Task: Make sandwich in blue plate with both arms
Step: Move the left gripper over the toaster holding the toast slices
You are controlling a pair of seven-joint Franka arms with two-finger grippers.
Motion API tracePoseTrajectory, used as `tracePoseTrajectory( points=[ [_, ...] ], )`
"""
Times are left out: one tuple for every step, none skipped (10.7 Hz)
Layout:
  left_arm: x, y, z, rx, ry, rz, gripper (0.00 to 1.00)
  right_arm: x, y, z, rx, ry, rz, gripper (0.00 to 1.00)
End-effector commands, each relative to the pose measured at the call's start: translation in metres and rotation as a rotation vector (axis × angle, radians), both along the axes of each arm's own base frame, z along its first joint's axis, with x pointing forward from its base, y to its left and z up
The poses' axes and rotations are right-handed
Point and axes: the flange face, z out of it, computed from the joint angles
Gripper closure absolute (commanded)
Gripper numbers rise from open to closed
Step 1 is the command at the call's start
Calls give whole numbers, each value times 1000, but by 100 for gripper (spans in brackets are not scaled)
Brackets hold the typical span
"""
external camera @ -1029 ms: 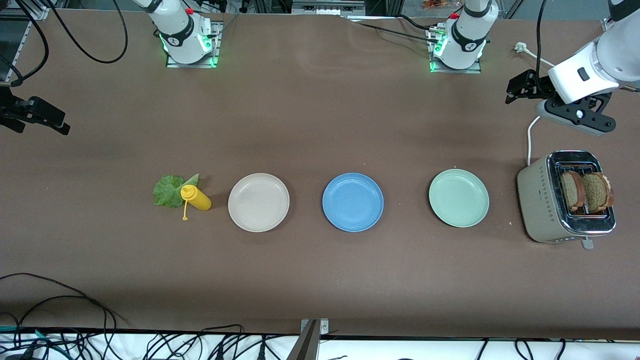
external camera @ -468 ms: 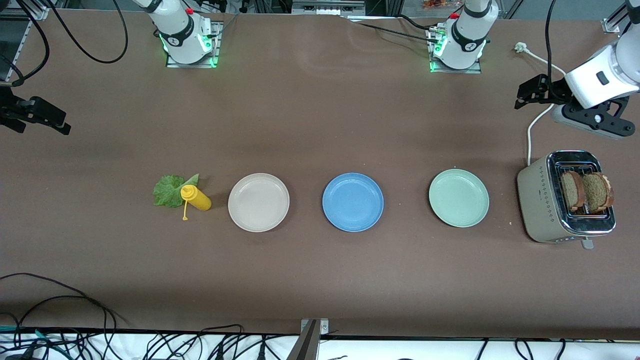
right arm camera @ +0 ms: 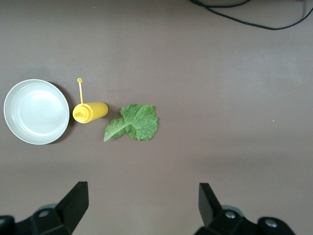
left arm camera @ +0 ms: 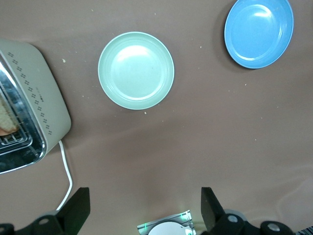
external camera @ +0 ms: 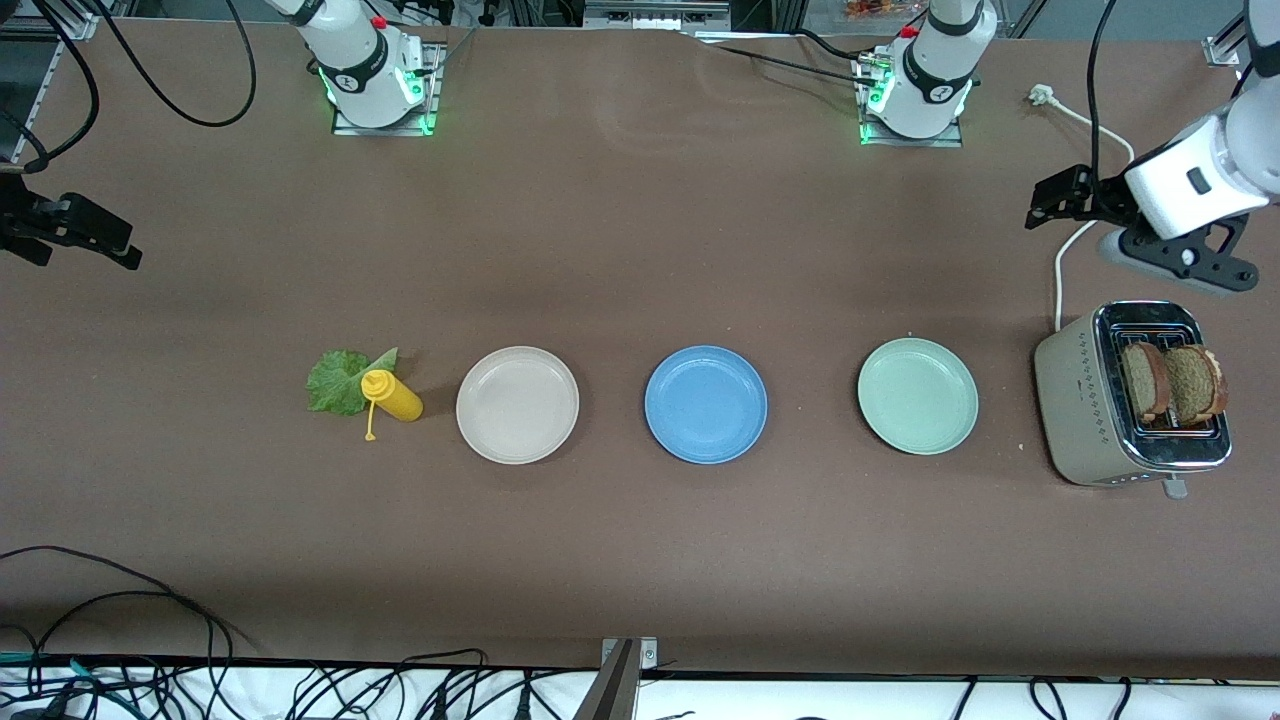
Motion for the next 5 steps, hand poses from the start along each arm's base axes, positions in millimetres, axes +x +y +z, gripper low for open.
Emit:
tracePoseTrajectory(
  points=[
    [23, -5, -42, -27, 81, -19, 0, -3, 2, 6, -4, 5, -6, 0],
    [25, 8, -45, -26, 85, 0, 0, -3, 2, 6, -4, 5, -5, 0],
    [24, 14, -41, -29, 79, 13, 0, -3, 3, 6, -4, 5, -5, 0],
    [26, 16, -34, -42, 63, 25, 0, -3, 2, 6, -4, 5, -6, 0],
    [31, 34, 8, -46, -18, 53, 0, -3, 2, 7, -4, 3, -6, 0]
  ],
)
